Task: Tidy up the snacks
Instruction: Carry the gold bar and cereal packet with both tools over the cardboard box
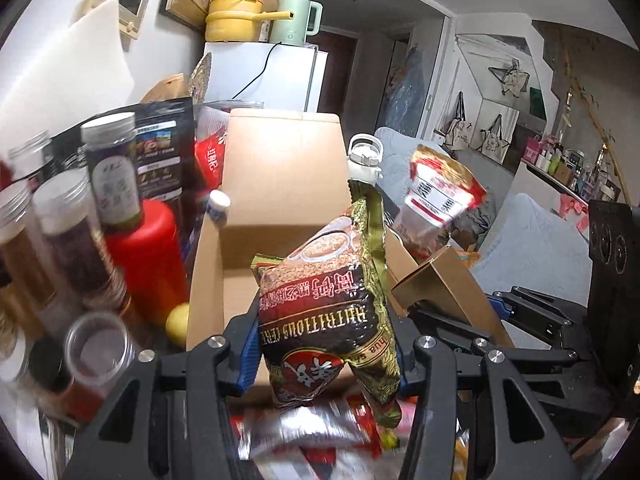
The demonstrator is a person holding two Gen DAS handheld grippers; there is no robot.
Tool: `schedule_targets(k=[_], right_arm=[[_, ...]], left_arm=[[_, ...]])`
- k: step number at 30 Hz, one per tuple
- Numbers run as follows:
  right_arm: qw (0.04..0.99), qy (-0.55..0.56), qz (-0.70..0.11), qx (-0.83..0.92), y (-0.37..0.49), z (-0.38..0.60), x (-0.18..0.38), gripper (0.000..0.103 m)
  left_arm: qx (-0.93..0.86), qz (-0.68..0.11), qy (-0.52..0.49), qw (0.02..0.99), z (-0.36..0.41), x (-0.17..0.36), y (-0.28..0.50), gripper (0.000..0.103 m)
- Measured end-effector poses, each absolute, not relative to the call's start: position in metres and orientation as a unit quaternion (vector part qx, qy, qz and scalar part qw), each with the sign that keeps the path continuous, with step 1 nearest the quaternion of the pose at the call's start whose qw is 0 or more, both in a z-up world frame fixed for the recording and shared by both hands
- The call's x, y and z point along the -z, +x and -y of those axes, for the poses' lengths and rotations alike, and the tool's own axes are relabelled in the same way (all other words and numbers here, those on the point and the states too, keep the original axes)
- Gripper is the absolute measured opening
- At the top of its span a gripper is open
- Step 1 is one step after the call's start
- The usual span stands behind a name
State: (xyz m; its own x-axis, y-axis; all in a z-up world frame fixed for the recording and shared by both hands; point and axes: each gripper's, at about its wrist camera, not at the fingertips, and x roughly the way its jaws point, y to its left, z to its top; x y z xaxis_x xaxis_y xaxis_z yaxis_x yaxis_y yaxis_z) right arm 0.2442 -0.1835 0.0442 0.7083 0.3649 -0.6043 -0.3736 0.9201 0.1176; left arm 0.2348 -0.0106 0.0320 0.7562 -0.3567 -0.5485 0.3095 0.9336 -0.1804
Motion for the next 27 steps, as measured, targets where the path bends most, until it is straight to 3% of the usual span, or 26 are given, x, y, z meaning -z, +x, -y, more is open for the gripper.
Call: schedule_targets(k=[15, 27], right_arm=[[0.917, -0.015, -0.357, -0.176, 0.352, 0.180, -0.027, 0.044], [0.902, -0.005, -0.398, -0.168, 0.396, 0.172, -0.002, 0.044]], left_arm=[[0.151, -0.293, -0.016, 0.944, 0.014, -0.026, 0.345, 0.050], [0.136, -0.361, -0.028, 0.922, 0.015, 0.012, 0.397, 0.049]])
